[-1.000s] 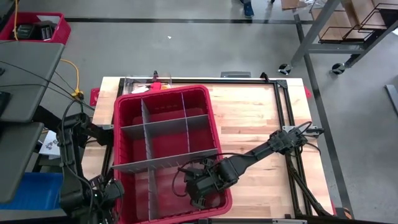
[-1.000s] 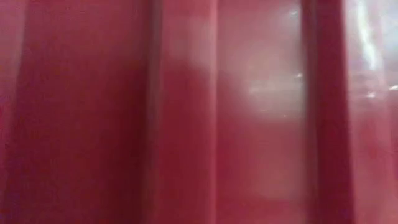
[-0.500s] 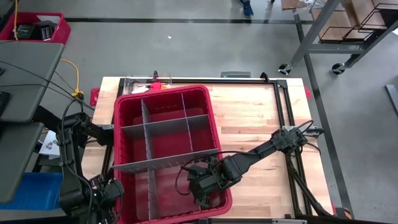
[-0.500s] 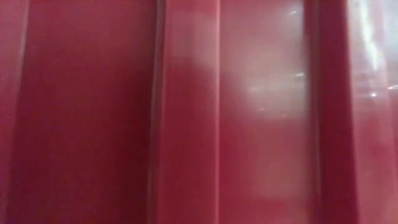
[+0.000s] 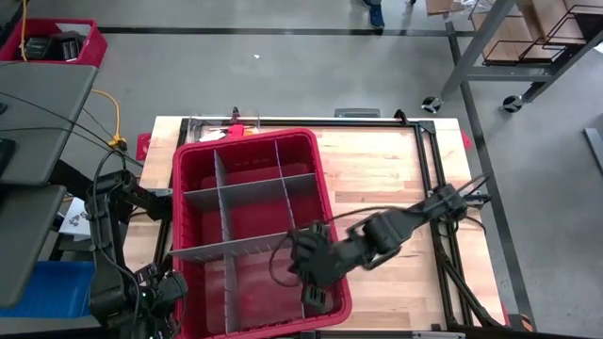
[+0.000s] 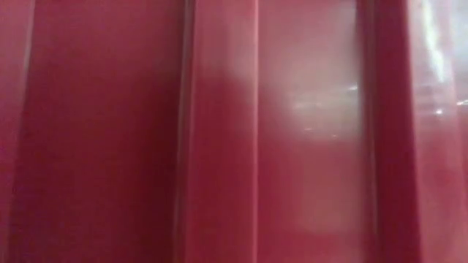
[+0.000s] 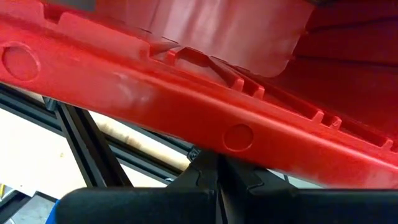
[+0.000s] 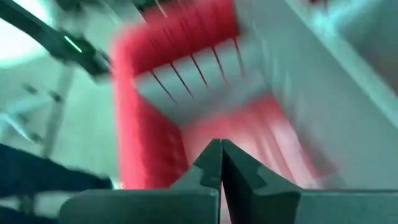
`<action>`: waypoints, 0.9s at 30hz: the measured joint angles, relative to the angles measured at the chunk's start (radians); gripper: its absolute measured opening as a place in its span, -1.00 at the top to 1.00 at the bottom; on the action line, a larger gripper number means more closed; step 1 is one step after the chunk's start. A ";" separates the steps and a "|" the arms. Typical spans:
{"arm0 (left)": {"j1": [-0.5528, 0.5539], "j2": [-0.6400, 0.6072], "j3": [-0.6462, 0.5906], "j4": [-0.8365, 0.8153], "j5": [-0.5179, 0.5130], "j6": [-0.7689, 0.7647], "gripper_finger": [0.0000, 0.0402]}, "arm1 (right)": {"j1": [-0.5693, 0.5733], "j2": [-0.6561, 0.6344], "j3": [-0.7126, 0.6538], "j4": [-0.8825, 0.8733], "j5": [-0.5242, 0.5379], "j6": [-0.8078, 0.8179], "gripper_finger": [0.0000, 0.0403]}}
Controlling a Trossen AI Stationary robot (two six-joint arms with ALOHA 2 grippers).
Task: Sort blocks
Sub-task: Assemble the bin divider into the red bin
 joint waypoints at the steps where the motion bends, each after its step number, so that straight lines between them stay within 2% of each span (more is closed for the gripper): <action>1: 0.000 0.000 0.000 0.000 -0.003 0.000 1.00 | -0.002 -0.006 0.002 0.052 -0.004 -0.022 1.00; 4: 0.002 0.000 0.000 -0.002 -0.002 0.001 1.00 | -0.016 0.008 0.000 0.177 -0.023 -0.080 1.00; 10: 0.015 0.000 0.015 -0.002 0.025 0.027 1.00 | -0.045 0.010 -0.002 0.202 0.051 -0.110 1.00; 15: 0.017 0.000 0.143 -0.056 0.144 0.116 1.00 | -0.054 0.009 -0.001 0.160 0.004 -0.135 1.00; 19: 0.012 -0.001 0.287 -0.158 0.185 0.123 1.00 | -0.051 0.009 -0.002 0.095 0.001 -0.133 1.00; 20: 0.012 -0.001 0.325 -0.163 0.173 0.124 1.00 | -0.050 0.009 -0.001 0.083 0.001 -0.132 1.00; 22: 0.017 -0.002 0.397 -0.147 0.081 0.179 1.00 | -0.047 0.009 -0.001 0.072 0.001 -0.132 1.00; 25: 0.048 -0.003 0.454 -0.096 -0.085 0.364 1.00 | -0.046 0.009 -0.001 0.063 -0.004 -0.134 1.00; 27: 0.094 -0.001 0.455 -0.090 -0.126 0.516 1.00 | -0.046 0.009 -0.001 0.052 -0.019 -0.127 1.00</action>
